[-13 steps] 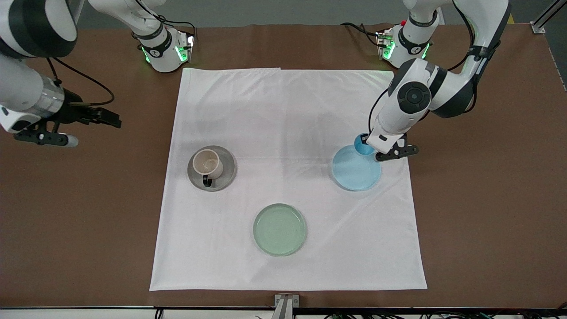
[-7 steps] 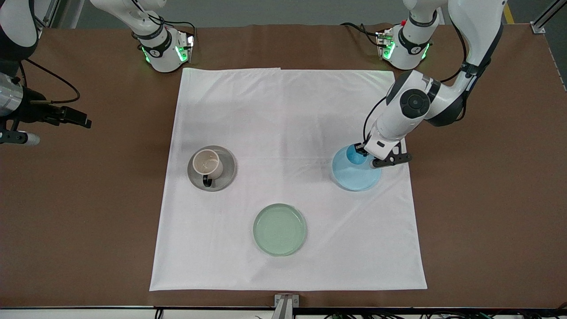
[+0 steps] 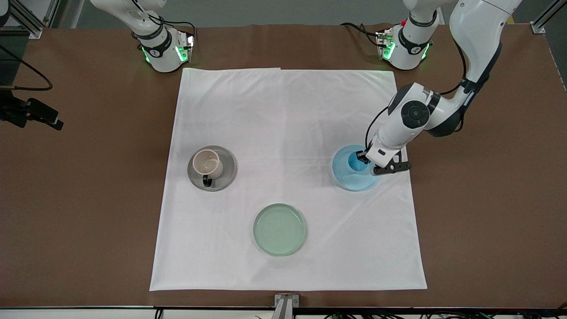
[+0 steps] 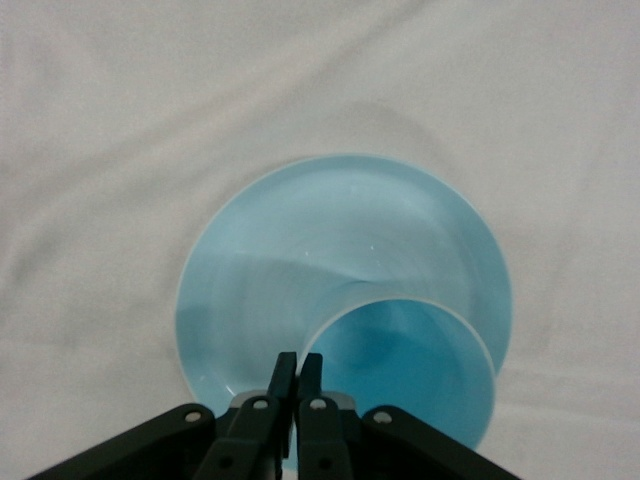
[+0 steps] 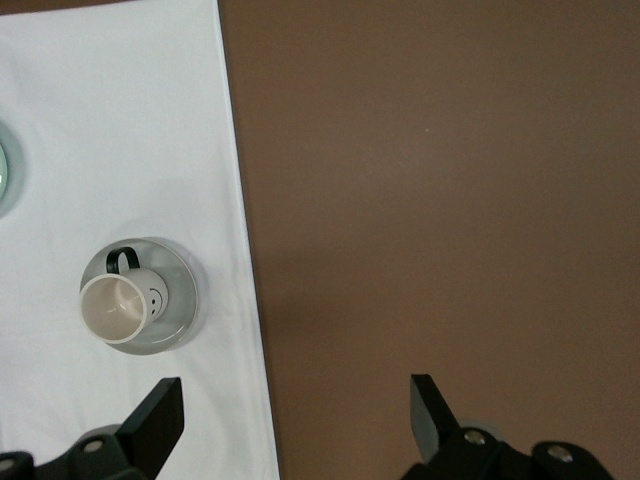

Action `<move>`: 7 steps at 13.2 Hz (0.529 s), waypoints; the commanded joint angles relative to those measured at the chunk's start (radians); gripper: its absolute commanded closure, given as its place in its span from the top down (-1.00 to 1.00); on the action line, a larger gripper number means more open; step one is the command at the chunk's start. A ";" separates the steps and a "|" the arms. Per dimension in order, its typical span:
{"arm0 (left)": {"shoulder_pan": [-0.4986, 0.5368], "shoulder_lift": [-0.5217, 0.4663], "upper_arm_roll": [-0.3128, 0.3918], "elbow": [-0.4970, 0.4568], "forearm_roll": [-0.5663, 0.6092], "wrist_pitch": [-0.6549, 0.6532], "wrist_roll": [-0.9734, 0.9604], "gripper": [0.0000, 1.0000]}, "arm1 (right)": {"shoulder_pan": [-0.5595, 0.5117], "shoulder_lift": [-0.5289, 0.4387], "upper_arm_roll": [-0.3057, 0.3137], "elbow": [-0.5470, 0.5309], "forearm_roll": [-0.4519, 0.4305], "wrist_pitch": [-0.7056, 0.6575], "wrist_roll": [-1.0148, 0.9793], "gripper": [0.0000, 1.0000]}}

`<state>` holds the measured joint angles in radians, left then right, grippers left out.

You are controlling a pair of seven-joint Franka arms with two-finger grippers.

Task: Place blue cup in blue plate and white mug in gray plate
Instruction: 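Open the left gripper over the blue plate and lift it away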

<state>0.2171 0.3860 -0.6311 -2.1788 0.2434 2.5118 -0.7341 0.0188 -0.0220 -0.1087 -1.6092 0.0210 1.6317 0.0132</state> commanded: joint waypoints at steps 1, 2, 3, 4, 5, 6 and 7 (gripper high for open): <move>0.005 0.004 0.005 0.022 0.033 -0.010 -0.018 0.29 | -0.007 0.063 0.012 0.132 -0.012 -0.018 0.001 1.00; 0.008 -0.002 0.007 0.048 0.034 -0.046 -0.015 0.99 | -0.011 0.068 0.012 0.153 -0.003 -0.018 0.001 1.00; 0.008 -0.012 0.005 0.097 0.034 -0.130 -0.013 1.00 | -0.013 0.068 0.014 0.161 0.000 -0.018 0.001 1.00; 0.001 -0.013 0.004 0.173 0.034 -0.240 -0.008 1.00 | -0.014 0.068 0.012 0.163 0.001 -0.020 -0.002 1.00; 0.001 -0.015 -0.004 0.262 0.042 -0.371 0.037 0.99 | -0.014 0.068 0.012 0.163 -0.001 -0.020 -0.002 1.00; -0.002 -0.015 -0.016 0.340 0.040 -0.452 0.065 1.00 | -0.014 0.068 0.012 0.163 -0.001 -0.020 -0.002 1.00; -0.001 -0.019 -0.018 0.431 0.040 -0.512 0.064 1.00 | -0.014 0.068 0.012 0.163 -0.001 -0.018 -0.002 1.00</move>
<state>0.2199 0.3759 -0.6356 -1.9004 0.2576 2.1357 -0.6848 0.0187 0.0348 -0.1058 -1.4698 0.0206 1.6274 0.0132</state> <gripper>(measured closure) 0.308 0.000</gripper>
